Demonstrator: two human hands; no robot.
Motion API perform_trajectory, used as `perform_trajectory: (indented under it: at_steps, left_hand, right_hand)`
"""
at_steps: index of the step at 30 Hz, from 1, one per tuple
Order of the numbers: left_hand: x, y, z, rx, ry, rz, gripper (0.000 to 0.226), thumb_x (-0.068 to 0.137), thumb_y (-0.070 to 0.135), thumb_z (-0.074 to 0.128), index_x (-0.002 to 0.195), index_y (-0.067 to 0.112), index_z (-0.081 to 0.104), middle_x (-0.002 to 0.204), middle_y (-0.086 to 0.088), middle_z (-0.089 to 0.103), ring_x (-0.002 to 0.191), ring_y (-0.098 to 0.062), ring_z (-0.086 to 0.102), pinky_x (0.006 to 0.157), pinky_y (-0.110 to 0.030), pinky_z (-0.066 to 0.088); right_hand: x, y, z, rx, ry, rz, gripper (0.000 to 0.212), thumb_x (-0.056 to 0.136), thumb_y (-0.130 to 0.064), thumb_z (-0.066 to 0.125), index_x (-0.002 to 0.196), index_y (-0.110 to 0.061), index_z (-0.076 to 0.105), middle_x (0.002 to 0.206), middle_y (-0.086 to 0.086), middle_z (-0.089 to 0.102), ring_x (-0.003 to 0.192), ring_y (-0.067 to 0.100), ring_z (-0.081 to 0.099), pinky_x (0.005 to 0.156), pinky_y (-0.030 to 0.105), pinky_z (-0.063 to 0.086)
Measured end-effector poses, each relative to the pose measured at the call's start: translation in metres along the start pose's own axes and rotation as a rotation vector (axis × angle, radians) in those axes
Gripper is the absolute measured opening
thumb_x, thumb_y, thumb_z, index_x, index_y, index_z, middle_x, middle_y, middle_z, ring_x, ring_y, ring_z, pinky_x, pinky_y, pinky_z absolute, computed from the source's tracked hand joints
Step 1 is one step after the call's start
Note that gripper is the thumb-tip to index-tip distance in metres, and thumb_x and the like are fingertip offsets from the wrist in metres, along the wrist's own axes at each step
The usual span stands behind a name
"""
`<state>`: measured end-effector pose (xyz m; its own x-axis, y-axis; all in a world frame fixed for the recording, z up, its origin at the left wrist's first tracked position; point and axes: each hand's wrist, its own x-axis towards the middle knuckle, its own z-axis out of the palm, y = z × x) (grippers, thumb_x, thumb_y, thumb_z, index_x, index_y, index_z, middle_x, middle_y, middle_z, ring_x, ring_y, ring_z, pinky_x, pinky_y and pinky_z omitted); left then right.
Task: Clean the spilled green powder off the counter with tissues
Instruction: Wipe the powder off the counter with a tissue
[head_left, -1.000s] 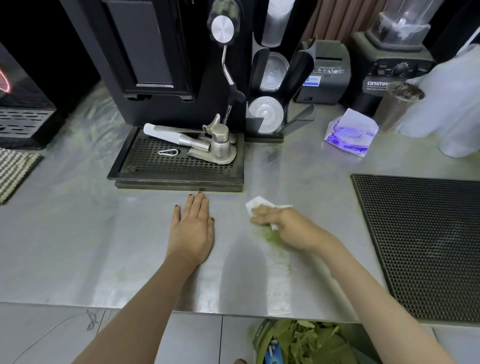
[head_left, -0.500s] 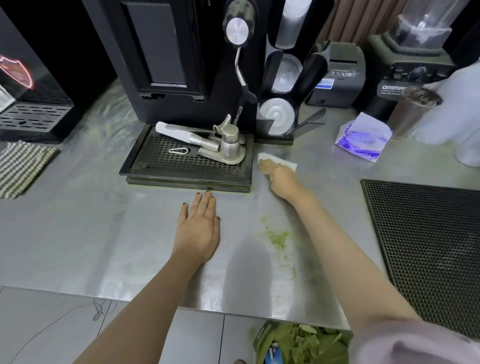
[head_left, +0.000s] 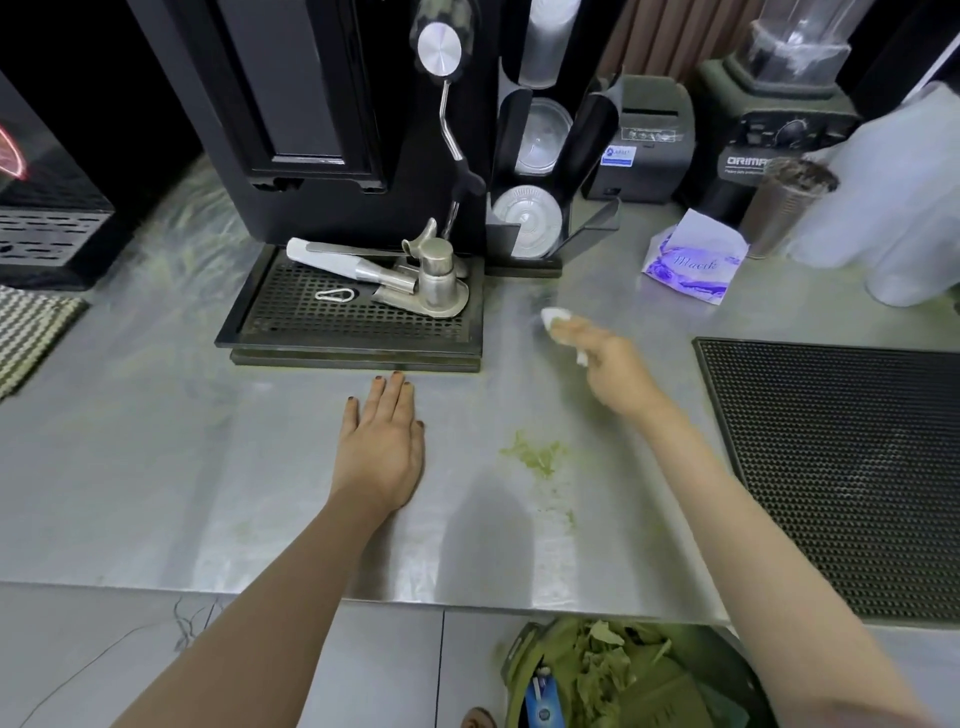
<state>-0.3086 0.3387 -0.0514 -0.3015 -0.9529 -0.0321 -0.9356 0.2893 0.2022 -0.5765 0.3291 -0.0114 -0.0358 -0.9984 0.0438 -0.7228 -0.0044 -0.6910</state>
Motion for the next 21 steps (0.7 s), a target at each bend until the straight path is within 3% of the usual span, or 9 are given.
perform_trajectory:
  at_steps: [2, 4, 7, 9, 13, 15, 17, 18, 21]
  left_hand:
    - [-0.001, 0.000, 0.000, 0.013, -0.004, -0.003, 0.052, 0.098, 0.029, 0.017, 0.147, 0.014, 0.010, 0.156, 0.001, 0.002, 0.143, -0.016, -0.003, 0.116, -0.039, 0.000]
    - [0.000, -0.001, 0.000, 0.012, -0.005, -0.002, 0.052, 0.098, 0.029, 0.017, 0.147, 0.014, 0.010, 0.156, 0.001, 0.002, 0.143, -0.016, -0.003, 0.116, -0.039, 0.000]
    - [0.001, -0.001, 0.001, 0.005, -0.002, 0.003, 0.052, 0.098, 0.029, 0.018, 0.147, 0.013, 0.011, 0.156, 0.000, 0.003, 0.143, -0.016, -0.002, 0.116, -0.039, 0.001]
    - [0.001, -0.001, 0.002, 0.005, 0.001, 0.005, 0.052, 0.098, 0.028, 0.018, 0.147, 0.012, 0.011, 0.156, 0.000, 0.004, 0.143, -0.017, -0.002, 0.116, -0.039, 0.001]
    - [0.001, -0.002, 0.002, 0.000, -0.004, 0.010, 0.052, 0.098, 0.028, 0.018, 0.147, 0.012, 0.011, 0.156, 0.000, 0.003, 0.143, -0.017, -0.002, 0.116, -0.040, 0.001]
    - [0.001, -0.002, 0.003, 0.005, 0.002, 0.010, 0.052, 0.098, 0.028, 0.018, 0.147, 0.012, 0.012, 0.156, 0.000, 0.003, 0.143, -0.017, -0.002, 0.116, -0.040, 0.001]
    - [0.001, -0.002, 0.003, 0.008, 0.005, 0.012, 0.052, 0.098, 0.028, 0.018, 0.147, 0.012, 0.012, 0.156, 0.000, 0.004, 0.143, -0.017, -0.002, 0.116, -0.040, 0.001]
    - [0.001, -0.002, 0.003, 0.006, 0.005, 0.013, 0.052, 0.098, 0.028, 0.019, 0.147, 0.012, 0.012, 0.156, 0.000, 0.004, 0.143, -0.017, -0.001, 0.116, -0.040, 0.002]
    - [0.002, -0.002, 0.002, 0.003, 0.002, 0.011, 0.052, 0.098, 0.028, 0.018, 0.147, 0.012, 0.013, 0.156, 0.000, 0.004, 0.143, -0.017, -0.002, 0.116, -0.040, 0.001]
  right_hand:
    - [0.022, 0.022, 0.005, -0.109, 0.069, 0.146, 0.048, 0.085, 0.014, 0.036, 0.126, -0.004, 0.053, 0.140, 0.014, 0.045, 0.133, 0.026, 0.038, 0.105, 0.016, 0.021]
    - [0.025, 0.029, 0.019, -0.170, 0.047, 0.143, 0.048, 0.084, 0.013, 0.038, 0.127, -0.003, 0.052, 0.141, 0.014, 0.044, 0.133, 0.026, 0.038, 0.105, 0.013, 0.016]
    - [0.003, 0.009, 0.039, -0.116, -0.138, 0.017, 0.051, 0.081, 0.017, 0.039, 0.125, -0.004, 0.055, 0.141, 0.013, 0.044, 0.135, 0.022, 0.035, 0.106, 0.010, 0.009]
    - [-0.025, -0.003, 0.043, -0.052, -0.298, -0.061, 0.050, 0.079, 0.017, 0.043, 0.121, -0.006, 0.059, 0.139, 0.010, 0.047, 0.134, 0.017, 0.036, 0.108, 0.010, 0.012]
    - [-0.084, -0.011, 0.031, 0.016, -0.504, -0.136, 0.047, 0.080, 0.019, 0.043, 0.114, -0.006, 0.064, 0.130, 0.003, 0.055, 0.125, 0.001, 0.039, 0.101, -0.004, 0.016]
    - [-0.087, -0.014, 0.013, 0.159, -0.415, -0.121, 0.046, 0.078, 0.021, 0.041, 0.112, 0.000, 0.063, 0.123, -0.006, 0.058, 0.118, -0.011, 0.044, 0.103, 0.003, 0.027]
    - [-0.070, -0.004, -0.007, 0.235, -0.159, -0.073, 0.048, 0.076, 0.026, 0.041, 0.113, 0.000, 0.059, 0.117, -0.023, 0.059, 0.113, -0.016, 0.046, 0.104, 0.011, 0.031]
    - [-0.057, 0.009, -0.016, 0.169, -0.019, -0.015, 0.052, 0.076, 0.027, 0.039, 0.116, -0.002, 0.057, 0.119, -0.022, 0.059, 0.118, -0.009, 0.047, 0.107, 0.018, 0.029]
    - [-0.031, 0.047, -0.037, -0.123, 0.206, 0.272, 0.050, 0.083, 0.016, 0.037, 0.126, -0.004, 0.053, 0.131, 0.011, 0.053, 0.127, 0.026, 0.045, 0.105, 0.022, 0.027]
